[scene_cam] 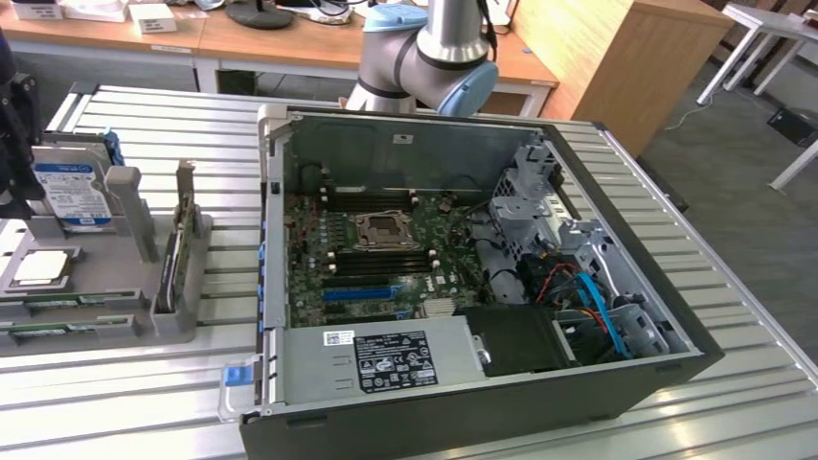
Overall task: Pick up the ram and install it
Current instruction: 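Pick up the ram and move it above insertion slot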
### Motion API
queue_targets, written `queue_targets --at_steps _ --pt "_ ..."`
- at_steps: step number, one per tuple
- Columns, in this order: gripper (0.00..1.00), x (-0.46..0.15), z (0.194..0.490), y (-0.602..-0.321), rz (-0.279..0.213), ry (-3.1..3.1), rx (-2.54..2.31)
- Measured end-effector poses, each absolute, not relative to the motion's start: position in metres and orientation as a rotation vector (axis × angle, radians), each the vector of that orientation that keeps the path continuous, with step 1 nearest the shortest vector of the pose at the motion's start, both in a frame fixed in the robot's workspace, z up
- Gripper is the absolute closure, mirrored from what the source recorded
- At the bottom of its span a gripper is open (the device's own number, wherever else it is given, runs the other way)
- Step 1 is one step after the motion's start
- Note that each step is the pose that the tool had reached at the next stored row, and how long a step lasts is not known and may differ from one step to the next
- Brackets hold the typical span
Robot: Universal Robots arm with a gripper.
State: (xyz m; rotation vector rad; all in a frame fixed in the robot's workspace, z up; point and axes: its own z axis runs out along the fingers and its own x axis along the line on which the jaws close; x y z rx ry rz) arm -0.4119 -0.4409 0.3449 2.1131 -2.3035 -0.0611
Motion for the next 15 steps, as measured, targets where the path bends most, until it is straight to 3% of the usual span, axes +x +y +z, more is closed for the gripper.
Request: queue_targets --at_steps 15 --pt "0.70 -0.412 0.333 -0.441 -0.061 -2.302 2.115"
